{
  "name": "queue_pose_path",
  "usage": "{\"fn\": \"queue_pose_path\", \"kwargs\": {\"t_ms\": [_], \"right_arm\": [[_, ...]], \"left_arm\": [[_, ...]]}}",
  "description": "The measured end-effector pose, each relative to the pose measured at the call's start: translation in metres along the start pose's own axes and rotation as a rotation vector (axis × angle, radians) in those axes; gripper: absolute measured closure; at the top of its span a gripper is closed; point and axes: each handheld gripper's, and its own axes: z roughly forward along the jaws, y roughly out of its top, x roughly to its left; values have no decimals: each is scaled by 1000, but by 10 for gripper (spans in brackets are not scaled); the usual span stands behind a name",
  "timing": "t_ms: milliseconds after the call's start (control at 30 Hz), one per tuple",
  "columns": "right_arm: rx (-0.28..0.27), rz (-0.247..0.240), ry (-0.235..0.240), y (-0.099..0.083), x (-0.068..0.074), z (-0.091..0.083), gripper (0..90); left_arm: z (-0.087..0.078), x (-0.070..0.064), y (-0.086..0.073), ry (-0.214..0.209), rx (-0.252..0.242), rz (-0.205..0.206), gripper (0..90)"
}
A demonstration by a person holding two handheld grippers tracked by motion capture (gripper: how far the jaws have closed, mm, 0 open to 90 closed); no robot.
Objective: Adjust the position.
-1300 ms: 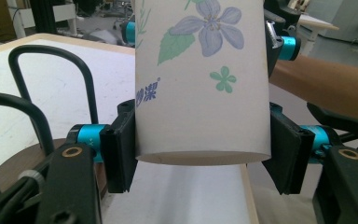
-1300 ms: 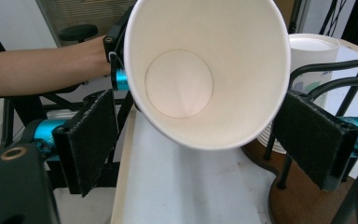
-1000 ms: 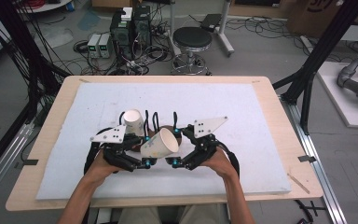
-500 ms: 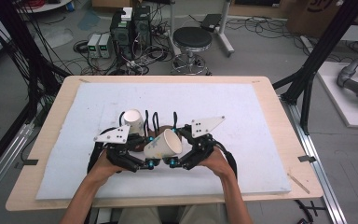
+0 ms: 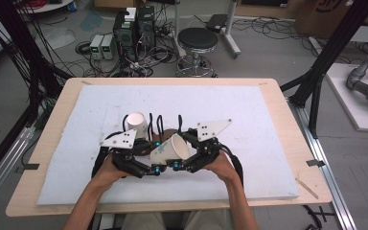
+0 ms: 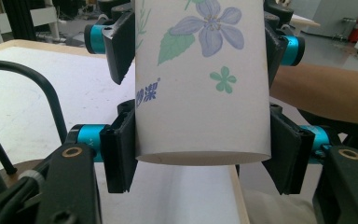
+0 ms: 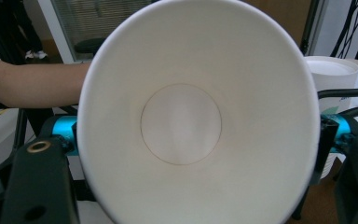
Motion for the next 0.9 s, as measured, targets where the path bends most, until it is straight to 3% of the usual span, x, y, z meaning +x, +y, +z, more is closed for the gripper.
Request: {"fn": "queue_pose_path", "kwargs": {"t_ms": [467, 500, 567, 633, 900], "right_arm": [[1, 6, 10, 0, 0, 1, 262], [-1, 6, 9, 0, 0, 1, 263], [-5, 8, 5, 0, 0, 0, 278], [-8, 11, 3, 0, 0, 0, 278], [-10, 11, 5, 0, 0, -1, 279]], "left_arm": [[0, 0, -1, -4, 7, -8, 347], [1, 0, -1, -2, 20, -15, 304], [2, -1, -1, 24, 41, -38, 130], [2, 1, -2, 15, 51, -48, 71], [2, 0, -1, 25, 44, -35, 71]]}}
